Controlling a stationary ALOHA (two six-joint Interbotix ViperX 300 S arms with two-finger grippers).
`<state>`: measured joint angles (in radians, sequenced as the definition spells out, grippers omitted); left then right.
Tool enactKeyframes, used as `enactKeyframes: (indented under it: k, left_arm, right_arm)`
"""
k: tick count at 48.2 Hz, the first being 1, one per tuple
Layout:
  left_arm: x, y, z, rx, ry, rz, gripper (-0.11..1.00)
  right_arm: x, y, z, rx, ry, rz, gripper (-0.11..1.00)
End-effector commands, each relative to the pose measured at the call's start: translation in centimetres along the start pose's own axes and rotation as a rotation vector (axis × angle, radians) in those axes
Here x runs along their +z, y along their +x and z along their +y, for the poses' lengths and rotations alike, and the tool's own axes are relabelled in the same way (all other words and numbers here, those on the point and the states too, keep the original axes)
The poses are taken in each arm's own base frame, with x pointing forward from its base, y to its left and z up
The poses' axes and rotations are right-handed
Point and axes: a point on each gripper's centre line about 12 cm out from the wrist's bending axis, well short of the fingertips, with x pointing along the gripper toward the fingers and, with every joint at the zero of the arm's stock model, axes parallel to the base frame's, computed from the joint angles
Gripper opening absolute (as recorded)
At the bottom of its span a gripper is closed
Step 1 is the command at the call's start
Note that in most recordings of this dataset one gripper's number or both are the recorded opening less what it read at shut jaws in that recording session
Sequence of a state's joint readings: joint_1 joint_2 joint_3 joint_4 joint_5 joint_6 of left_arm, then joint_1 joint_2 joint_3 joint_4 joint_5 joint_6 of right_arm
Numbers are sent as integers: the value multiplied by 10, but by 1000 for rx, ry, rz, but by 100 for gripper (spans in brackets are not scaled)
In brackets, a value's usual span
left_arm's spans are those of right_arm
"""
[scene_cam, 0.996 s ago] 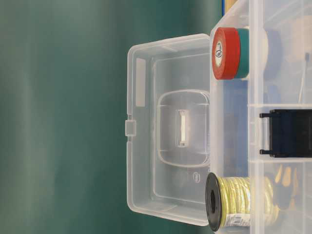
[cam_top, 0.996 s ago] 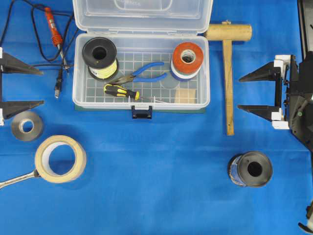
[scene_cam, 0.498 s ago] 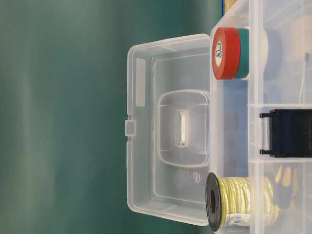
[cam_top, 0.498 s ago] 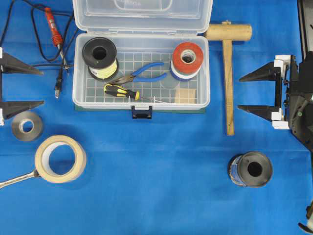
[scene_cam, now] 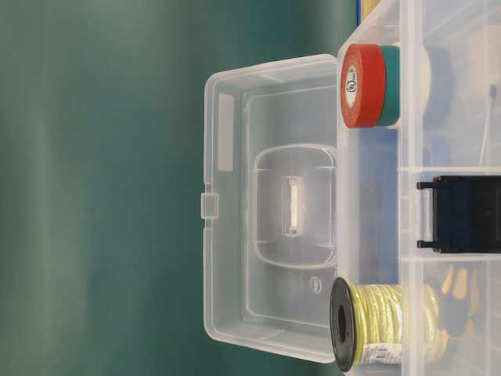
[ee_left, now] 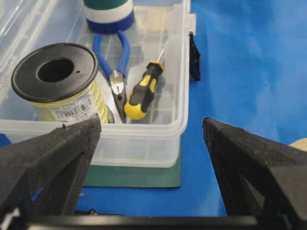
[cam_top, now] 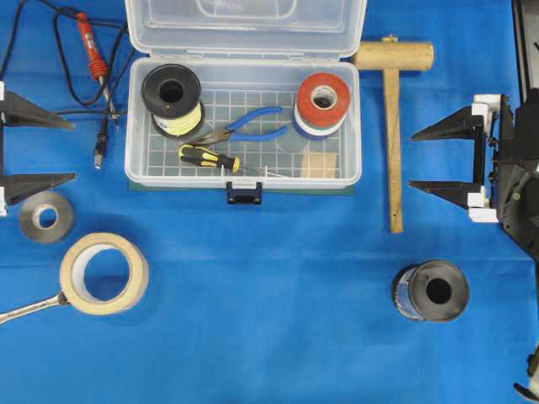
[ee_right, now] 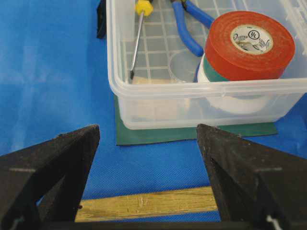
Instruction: Open the tool box with both arms.
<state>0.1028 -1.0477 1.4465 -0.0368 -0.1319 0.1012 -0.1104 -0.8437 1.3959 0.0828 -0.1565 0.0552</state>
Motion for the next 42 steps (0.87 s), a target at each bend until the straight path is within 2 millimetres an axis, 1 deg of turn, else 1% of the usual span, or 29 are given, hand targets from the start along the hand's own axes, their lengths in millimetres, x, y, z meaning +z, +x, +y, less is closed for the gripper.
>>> enactKeyframes:
  k: [1,42]
  left_arm:
    - [4,1,0,0,-4,-11,84]
    - [4,1,0,0,-4,-9,84]
  right_arm:
    - [7,1,1,3,3,-18,82]
    - [9,-1,2,5,3,-26,82]
